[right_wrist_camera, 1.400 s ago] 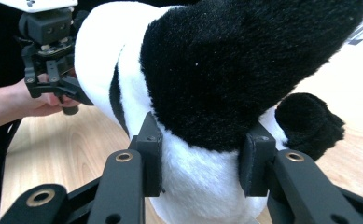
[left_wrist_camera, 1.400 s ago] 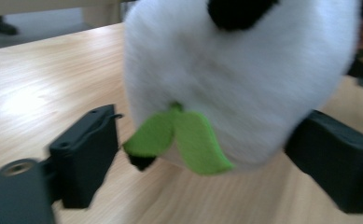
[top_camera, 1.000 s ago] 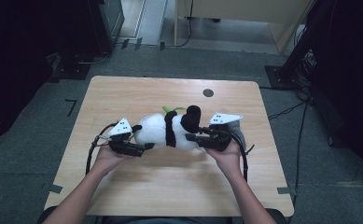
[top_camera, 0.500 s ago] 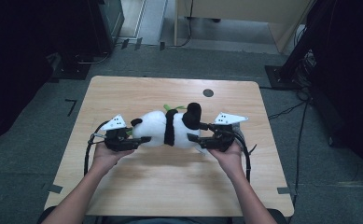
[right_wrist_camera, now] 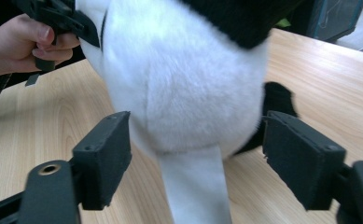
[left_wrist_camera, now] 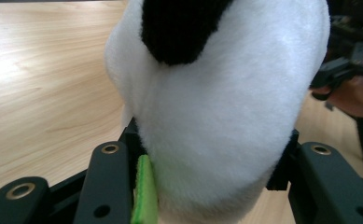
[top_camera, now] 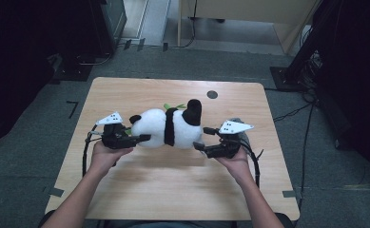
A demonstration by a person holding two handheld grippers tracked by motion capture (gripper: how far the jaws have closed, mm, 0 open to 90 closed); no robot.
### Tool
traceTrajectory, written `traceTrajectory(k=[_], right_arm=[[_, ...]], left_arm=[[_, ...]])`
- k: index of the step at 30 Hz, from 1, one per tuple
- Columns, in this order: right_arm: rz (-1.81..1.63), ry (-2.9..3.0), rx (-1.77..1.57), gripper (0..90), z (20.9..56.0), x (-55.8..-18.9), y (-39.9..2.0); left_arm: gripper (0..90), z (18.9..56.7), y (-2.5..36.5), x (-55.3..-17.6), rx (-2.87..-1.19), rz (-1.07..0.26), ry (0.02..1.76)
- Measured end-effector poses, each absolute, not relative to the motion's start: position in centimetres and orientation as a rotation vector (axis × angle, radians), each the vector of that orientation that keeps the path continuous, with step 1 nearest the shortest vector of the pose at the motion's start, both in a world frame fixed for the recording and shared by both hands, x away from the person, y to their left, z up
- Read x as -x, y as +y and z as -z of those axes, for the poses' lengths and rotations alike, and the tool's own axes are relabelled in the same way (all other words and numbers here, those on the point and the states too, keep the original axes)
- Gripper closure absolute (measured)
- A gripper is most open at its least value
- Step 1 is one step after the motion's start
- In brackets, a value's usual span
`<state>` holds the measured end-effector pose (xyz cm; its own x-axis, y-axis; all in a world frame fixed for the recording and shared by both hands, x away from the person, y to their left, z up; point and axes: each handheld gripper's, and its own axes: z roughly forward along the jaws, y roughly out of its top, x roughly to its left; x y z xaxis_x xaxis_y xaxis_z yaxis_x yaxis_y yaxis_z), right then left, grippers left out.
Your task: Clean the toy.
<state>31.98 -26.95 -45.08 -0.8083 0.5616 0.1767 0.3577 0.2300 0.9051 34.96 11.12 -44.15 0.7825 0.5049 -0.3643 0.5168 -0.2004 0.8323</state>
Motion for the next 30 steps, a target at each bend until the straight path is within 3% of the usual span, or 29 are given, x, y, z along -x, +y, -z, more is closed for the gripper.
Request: traceTrajectory(k=[3,6,7,8,10,11,17,22,25,30], right_arm=[[-1.600,2.311,-0.854,13.1,45.4,-31.8,-26.0],[-1.580,2.311,-0.872,14.0,45.6,-31.9,-25.8],[-1.579,2.317,-0.878,16.5,45.6,-31.9,-25.8],[-1.564,2.323,-0.883,27.7,45.6,-31.9,-25.7],[-1.553,2.328,-0.895,32.5,45.5,-31.9,-25.7],[-1.558,2.348,-0.938,43.6,45.2,-32.0,-25.8],[-1.592,2.355,-1.025,50.6,44.8,-32.2,-26.2],[-1.598,2.382,-1.106,53.2,44.5,-32.3,-26.0],[-1.592,2.393,-1.145,54.0,44.2,-32.5,-26.3],[-1.610,2.364,-1.195,54.5,44.1,-32.6,-27.4]], left_arm=[[49.9,44.3,10.3,-34.7,-1.852,0.034,0.766],[49.9,44.4,10.2,-34.7,-1.850,0.043,0.774],[49.9,44.5,10.1,-34.7,-1.849,0.049,0.773],[49.6,44.5,10.1,-34.6,-1.848,0.042,0.772],[49.1,44.7,9.9,-34.6,-1.856,0.029,0.771],[44.2,44.7,9.9,-34.5,-1.857,0.018,0.772],[19.4,44.9,10.0,-34.7,-1.850,-0.051,0.742],[17.8,45.1,10.7,-34.8,-1.877,-0.043,0.728],[17.6,45.0,11.2,-34.5,-1.909,-0.113,0.695],[22.3,45.7,12.3,-34.1,-1.928,-0.157,0.681]])
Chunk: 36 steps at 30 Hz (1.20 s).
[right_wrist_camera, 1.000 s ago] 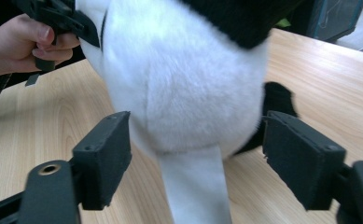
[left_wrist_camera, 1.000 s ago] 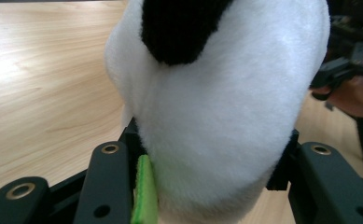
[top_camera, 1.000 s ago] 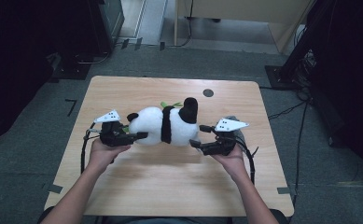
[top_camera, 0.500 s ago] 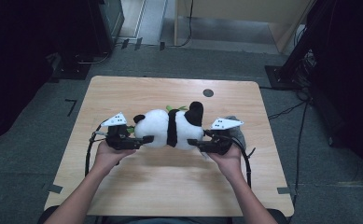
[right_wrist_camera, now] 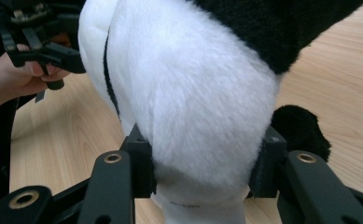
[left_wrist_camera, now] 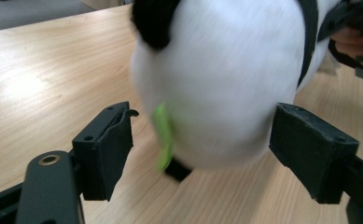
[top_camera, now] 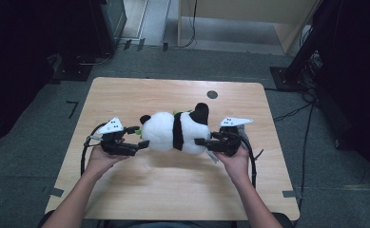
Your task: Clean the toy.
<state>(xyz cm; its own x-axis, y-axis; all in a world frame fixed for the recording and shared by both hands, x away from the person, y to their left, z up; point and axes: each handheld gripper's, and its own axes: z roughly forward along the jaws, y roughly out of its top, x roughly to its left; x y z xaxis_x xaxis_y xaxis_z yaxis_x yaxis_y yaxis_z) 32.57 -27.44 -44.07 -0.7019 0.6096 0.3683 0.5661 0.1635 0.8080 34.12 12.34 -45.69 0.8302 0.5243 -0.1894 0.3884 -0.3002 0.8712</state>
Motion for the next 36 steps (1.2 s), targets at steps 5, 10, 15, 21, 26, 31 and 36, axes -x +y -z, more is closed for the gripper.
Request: traceTrajectory(k=[5,10,15,21,26,31,36], right_arm=[[-1.642,2.373,-1.222,55.0,44.1,-32.6,-27.6],[-1.628,2.405,-1.234,55.0,44.5,-32.7,-27.2],[-1.651,2.414,-1.274,54.2,44.9,-32.9,-26.6],[-1.627,2.467,-1.283,49.3,44.9,-32.7,-26.5],[-1.577,2.482,-1.316,45.0,46.0,-33.2,-26.1],[-1.582,2.424,-1.261,34.9,46.5,-33.5,-26.1],[-1.571,2.388,-1.214,28.6,46.7,-33.8,-26.0]], left_arm=[[23.5,46.5,12.2,-34.4,-1.913,-0.101,0.689],[33.9,46.6,11.5,-33.7,-1.962,-0.161,0.625],[48.6,46.2,11.6,-33.7,-1.923,-0.155,0.655],[53.4,46.3,12.0,-33.5,-1.959,-0.128,0.648],[51.9,47.5,12.0,-34.2,-1.977,-0.093,0.709],[49.4,48.0,11.8,-34.6,-1.973,-0.087,0.761],[48.0,48.2,11.8,-34.8,-1.964,-0.078,0.778]])
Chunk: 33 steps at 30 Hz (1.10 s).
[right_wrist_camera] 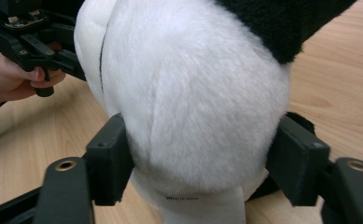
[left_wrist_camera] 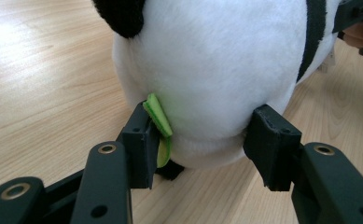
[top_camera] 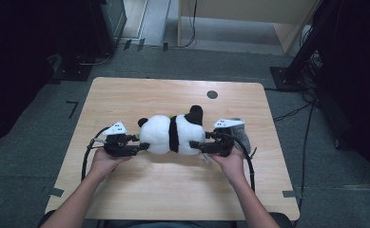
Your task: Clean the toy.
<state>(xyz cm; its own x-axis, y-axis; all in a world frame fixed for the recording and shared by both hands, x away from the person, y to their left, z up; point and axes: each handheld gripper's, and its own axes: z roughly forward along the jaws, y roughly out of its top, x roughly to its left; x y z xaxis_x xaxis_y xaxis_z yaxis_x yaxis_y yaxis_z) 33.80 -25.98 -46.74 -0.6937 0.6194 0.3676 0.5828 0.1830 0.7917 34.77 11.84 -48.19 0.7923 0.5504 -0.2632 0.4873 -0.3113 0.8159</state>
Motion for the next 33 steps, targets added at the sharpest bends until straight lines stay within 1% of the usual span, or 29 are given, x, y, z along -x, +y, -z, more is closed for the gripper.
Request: traceTrajectory(k=[6,11,13,14,18,22,24,29,30,33], right_arm=[[-1.591,2.386,-1.199,21.2,46.6,-33.9,-26.1],[-1.627,2.317,-1.177,20.8,45.7,-33.6,-26.9],[-1.642,2.302,-1.174,21.8,45.6,-33.6,-27.2],[-1.645,2.301,-1.168,34.9,45.4,-33.5,-27.6],[-1.640,2.320,-1.133,36.0,45.3,-33.4,-27.8],[-1.600,2.371,-1.028,29.9,45.4,-33.2,-28.3],[-1.598,2.403,-1.043,26.3,45.9,-33.2,-28.6],[-1.556,2.411,-1.078,26.1,46.7,-33.5,-27.7],[-1.516,2.415,-1.076,23.9,47.1,-33.7,-26.8],[-1.508,2.422,-1.056,21.7,47.3,-33.8,-26.1]], left_arm=[[46.5,48.3,12.0,-35.0,-1.959,-0.076,0.786],[46.6,48.3,12.2,-35.1,-1.955,-0.079,0.797],[46.5,48.4,12.2,-35.1,-1.955,-0.086,0.798],[46.5,48.4,12.2,-35.1,-1.951,-0.088,0.802],[46.5,48.4,12.3,-35.2,-1.942,-0.093,0.810],[46.3,48.4,12.3,-35.3,-1.941,-0.100,0.811],[45.7,48.4,12.3,-35.3,-1.938,-0.106,0.815],[45.1,48.5,12.3,-35.5,-1.920,-0.107,0.826],[44.5,48.5,12.3,-35.5,-1.916,-0.106,0.826],[43.6,48.7,12.4,-35.7,-1.906,-0.102,0.820]])
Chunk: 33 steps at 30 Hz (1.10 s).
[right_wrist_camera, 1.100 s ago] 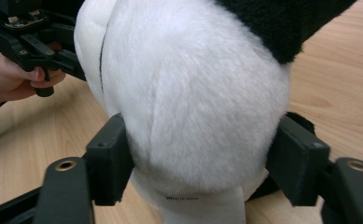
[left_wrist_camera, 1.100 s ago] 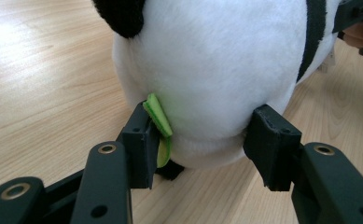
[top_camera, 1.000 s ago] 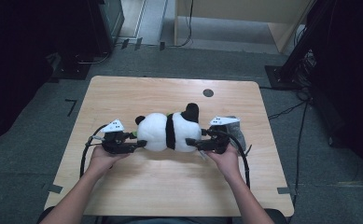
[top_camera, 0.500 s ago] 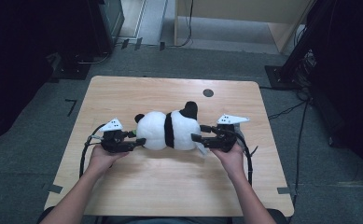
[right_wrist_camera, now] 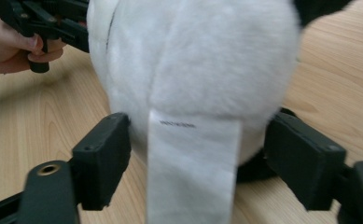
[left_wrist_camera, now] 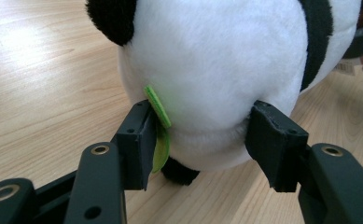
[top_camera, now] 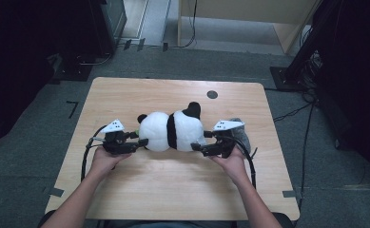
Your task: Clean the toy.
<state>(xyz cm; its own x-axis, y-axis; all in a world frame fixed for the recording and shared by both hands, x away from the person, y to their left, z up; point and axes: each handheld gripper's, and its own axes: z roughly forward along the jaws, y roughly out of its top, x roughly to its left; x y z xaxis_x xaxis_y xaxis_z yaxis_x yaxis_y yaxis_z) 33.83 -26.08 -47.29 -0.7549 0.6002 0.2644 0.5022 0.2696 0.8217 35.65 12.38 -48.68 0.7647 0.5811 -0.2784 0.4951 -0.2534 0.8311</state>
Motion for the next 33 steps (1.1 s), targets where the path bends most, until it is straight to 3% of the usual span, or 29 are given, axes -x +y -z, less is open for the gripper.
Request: traceTrajectory(k=[2,3,5,6,12,15,22,27,33], right_arm=[[-1.481,2.400,-1.057,24.4,47.3,-33.9,-25.5],[-1.488,2.389,-1.073,33.7,47.2,-34.0,-25.5],[-1.487,2.378,-1.087,38.2,47.2,-34.0,-25.5],[-1.502,2.375,-1.121,48.2,47.1,-34.1,-25.7],[-1.542,2.382,-1.185,64.2,46.5,-34.6,-25.7],[-1.636,2.378,-1.290,68.1,45.7,-34.9,-26.1],[-1.663,2.376,-1.474,66.8,45.4,-34.5,-26.2],[-1.694,2.331,-1.494,46.1,46.3,-35.0,-26.8],[-1.630,2.319,-1.370,38.4,45.7,-34.8,-26.9]], left_arm=[[42.0,48.8,12.4,-35.8,-1.897,-0.106,0.824],[40.2,48.8,12.4,-35.9,-1.894,-0.110,0.822],[38.5,48.9,12.4,-35.9,-1.885,-0.123,0.814],[37.2,49.0,12.4,-36.0,-1.886,-0.133,0.811],[33.3,48.6,12.9,-35.8,-1.899,-0.182,0.815],[33.5,48.3,13.4,-35.3,-1.895,-0.167,0.799],[34.2,48.3,12.5,-35.0,-1.884,-0.183,0.757],[33.9,48.5,12.3,-35.6,-1.850,-0.175,0.777],[33.7,48.4,12.2,-35.8,-1.857,-0.206,0.768]])
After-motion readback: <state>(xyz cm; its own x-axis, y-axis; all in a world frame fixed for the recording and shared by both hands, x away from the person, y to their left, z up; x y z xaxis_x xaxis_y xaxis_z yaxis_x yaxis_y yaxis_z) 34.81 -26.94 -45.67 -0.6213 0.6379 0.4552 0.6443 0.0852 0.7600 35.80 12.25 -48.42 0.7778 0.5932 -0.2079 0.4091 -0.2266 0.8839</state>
